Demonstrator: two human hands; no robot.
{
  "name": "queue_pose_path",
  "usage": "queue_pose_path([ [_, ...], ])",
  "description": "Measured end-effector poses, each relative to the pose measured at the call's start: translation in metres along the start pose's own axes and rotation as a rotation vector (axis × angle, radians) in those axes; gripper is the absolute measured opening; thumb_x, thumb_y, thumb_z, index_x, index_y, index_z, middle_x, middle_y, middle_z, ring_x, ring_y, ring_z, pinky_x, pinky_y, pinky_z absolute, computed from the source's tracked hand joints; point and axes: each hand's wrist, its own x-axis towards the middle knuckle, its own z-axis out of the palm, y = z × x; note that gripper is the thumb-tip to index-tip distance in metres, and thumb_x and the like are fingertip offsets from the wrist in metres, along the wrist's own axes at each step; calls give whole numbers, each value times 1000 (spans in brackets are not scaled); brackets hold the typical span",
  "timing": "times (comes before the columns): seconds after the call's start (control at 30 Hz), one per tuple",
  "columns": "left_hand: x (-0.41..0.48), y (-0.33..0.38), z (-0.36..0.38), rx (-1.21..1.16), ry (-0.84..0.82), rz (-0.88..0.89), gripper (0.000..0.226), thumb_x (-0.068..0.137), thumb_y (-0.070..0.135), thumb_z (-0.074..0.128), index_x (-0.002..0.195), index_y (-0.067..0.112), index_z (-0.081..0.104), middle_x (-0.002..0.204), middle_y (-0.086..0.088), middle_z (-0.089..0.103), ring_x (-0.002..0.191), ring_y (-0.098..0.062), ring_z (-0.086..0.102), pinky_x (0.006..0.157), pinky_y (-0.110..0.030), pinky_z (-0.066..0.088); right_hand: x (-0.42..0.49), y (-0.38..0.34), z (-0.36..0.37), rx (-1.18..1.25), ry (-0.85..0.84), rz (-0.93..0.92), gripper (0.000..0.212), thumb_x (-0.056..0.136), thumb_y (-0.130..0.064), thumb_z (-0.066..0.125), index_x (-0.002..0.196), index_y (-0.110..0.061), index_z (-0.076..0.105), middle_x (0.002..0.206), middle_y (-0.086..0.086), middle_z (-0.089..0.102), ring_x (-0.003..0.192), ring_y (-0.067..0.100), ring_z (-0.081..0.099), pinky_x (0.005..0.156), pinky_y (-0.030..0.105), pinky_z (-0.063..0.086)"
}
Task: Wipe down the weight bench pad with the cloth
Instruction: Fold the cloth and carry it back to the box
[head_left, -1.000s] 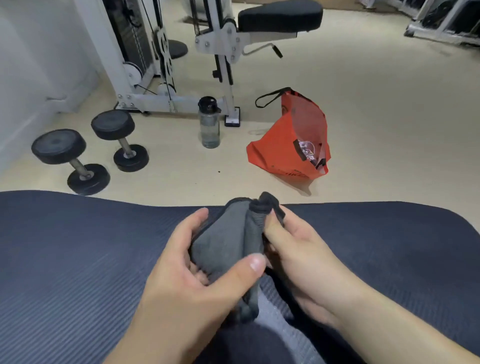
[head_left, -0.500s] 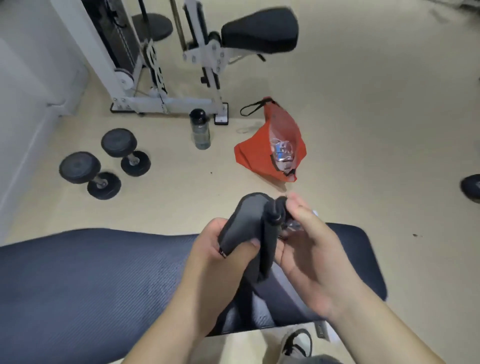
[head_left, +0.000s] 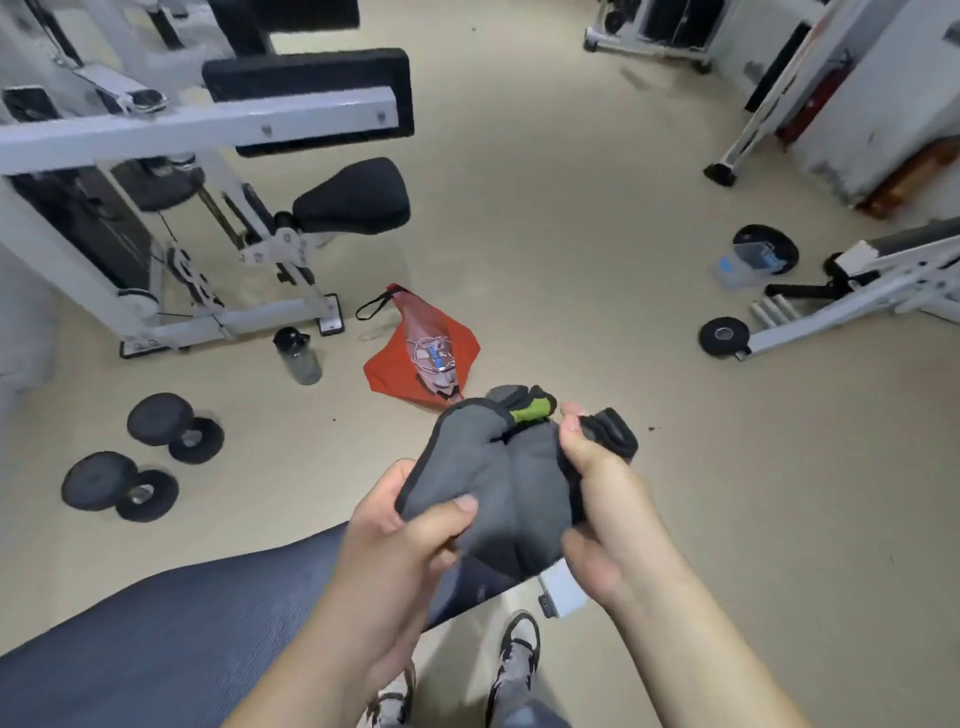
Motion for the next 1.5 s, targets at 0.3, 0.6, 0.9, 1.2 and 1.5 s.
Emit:
queue_pose_path([
  [0.3,27,-58,-21,54,-95,-486,72,75,-11,74,141,6,49,124,-16,72,99,-30,74,81,-41,62,-65,-24,-56,365,-22,-253,37,107,-18,43,143,-25,52,125,9,75,106,24,76,90,44,54],
  [0.6,46,-121,82,-153,-331,-702,62,58,13,97,115,5,75,134,-19,66,111,-35,69,84,-47,60,-76,-65,-156,476,5,-267,42,105,-26,45,145,-18,58,145,16,62,132,36,61,109,54,45],
  [0.9,81,-164,264,-10,-319,-612,33,86,24,63,108,6,79,114,-15,76,89,-29,75,81,-38,59,-64,-200,-327,234,54,-399,43,107,-20,42,145,-34,55,134,4,72,123,24,69,107,47,47],
  [1.2,124,-190,415,275,-300,-441,34,96,24,65,125,6,67,118,-19,74,113,-36,70,102,-57,51,0,-283,-394,-649,14,-468,69,105,-10,53,147,-61,34,166,-18,28,153,-5,20,129,32,16],
  [1.5,216,-183,524,173,-438,-515,56,91,58,62,133,21,66,132,-7,69,119,-24,67,88,-40,58,110,-356,-392,-1081,-184,-375,137,70,-21,75,142,-67,-32,163,-9,30,149,12,35,115,39,44],
])
